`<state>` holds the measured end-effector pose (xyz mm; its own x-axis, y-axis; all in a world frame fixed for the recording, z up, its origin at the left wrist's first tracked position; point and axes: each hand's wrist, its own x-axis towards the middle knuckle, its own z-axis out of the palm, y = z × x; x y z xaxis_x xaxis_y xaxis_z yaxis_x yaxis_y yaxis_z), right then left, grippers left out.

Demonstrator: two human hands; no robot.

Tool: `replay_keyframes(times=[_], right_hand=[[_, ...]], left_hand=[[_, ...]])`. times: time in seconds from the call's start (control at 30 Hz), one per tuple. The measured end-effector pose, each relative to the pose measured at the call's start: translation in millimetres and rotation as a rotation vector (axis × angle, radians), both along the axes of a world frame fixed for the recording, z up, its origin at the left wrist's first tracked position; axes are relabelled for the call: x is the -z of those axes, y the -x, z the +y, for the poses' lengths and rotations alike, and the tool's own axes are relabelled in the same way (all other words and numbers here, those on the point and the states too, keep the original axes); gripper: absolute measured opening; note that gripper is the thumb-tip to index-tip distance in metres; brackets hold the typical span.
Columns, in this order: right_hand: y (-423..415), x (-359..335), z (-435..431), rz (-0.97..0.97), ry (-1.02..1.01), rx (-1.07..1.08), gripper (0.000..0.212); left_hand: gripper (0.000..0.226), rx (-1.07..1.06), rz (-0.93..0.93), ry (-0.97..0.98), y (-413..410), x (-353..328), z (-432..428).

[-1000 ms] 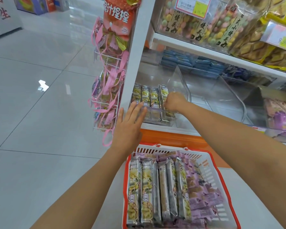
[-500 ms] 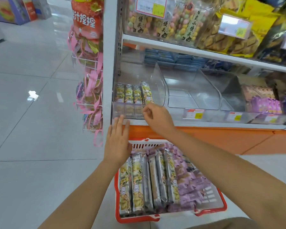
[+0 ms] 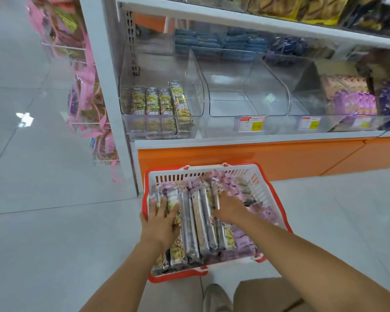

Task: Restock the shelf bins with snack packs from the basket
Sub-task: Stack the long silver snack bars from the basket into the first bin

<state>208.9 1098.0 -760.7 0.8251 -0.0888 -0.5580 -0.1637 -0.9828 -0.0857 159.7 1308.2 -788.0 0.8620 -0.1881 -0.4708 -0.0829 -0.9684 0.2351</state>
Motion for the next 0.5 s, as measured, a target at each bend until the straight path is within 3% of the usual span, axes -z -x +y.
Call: replay_keyframes(times=[0.17, 0.33, 0.43, 0.5], right_hand=[[2.3, 2.5, -3.8, -0.010, -0.007, -0.031, 0.083], [6.3, -12.9, -11.2, -0.125, -0.161, -0.003, 0.078], [12.5, -33.3, -8.3, -0.211, -0.316, -0.016, 0.073], [16.8, -50.8, -1.3, -0.264, -0.403, -0.057, 0.065]], left_hand=[[0.069, -0.010, 0.000, -0.018, 1.1, 1.1, -1.3], [0.060, -0.044, 0.029, 0.022, -4.0, -6.7, -2.1], [0.049, -0.128, -0.069, 0.148, -11.8, -16.5, -3.1], [0.044, -0.312, -0.093, 0.390, -16.1, -32.5, -10.7]])
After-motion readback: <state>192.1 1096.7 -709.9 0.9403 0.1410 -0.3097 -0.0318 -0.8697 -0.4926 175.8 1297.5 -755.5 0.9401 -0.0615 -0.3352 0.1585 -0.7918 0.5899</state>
